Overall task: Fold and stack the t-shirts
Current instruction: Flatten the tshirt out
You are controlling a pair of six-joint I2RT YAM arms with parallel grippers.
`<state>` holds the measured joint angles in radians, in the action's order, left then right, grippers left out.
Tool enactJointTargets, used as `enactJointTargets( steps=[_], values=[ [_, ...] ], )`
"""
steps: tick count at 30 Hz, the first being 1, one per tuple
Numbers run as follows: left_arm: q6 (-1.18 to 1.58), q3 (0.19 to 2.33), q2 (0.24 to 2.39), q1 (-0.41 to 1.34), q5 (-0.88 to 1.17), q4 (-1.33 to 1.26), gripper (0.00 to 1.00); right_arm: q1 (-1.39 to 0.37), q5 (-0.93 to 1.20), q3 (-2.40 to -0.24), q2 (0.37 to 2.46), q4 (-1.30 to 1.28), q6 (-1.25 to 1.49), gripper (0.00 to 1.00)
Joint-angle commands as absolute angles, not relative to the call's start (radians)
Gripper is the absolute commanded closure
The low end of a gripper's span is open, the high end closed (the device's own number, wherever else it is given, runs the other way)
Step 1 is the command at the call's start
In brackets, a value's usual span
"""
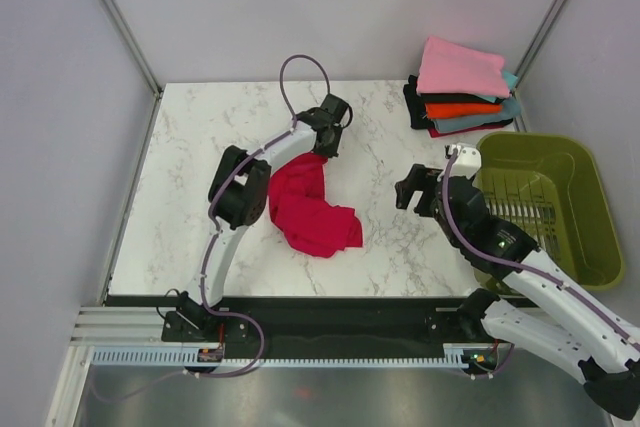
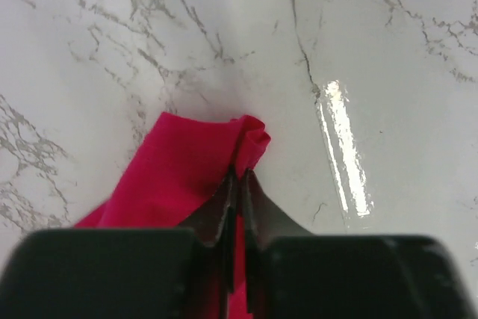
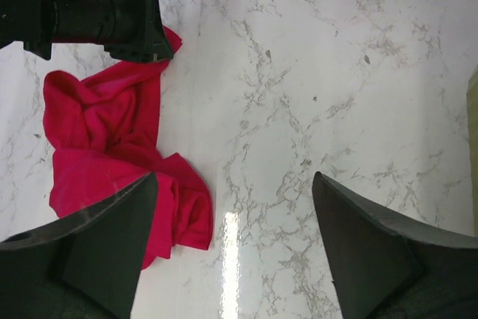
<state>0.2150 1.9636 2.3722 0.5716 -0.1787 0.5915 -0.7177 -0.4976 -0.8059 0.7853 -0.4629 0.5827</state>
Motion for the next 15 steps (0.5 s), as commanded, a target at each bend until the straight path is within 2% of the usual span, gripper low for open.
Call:
enactJointTargets(
  steps=[1,5,8,12,13,15],
  values=[
    [0.184,1.988,2.393,0.577,-0.251,0.612,0.98,-0.716,-0.419,-0.79,0.787,-0.459,0.592,0.12],
    [0.212,1.971,2.16,0.56,-0.267,0.61,0.98,-0.719,-0.238,-0.756,0.822,-0.378,0.586,0.25],
    [0.222,2.005,1.949,0.514,-0.278,0.667,0.98,-0.776,-0.175,-0.746,0.888,-0.31,0.583,0.28],
    [0.264,1.939,1.738,0.412,-0.27,0.755,0.98,-0.871,-0.202,-0.801,1.062,-0.284,0.572,0.15],
    [0.274,1.899,1.648,0.391,-0.227,0.771,0.98,-0.89,-0.21,-0.816,1.092,-0.275,0.575,0.08],
    [0.305,1.737,1.553,0.353,-0.204,0.773,0.98,-0.894,-0.21,-0.819,1.168,-0.232,0.589,0.03]
  ],
)
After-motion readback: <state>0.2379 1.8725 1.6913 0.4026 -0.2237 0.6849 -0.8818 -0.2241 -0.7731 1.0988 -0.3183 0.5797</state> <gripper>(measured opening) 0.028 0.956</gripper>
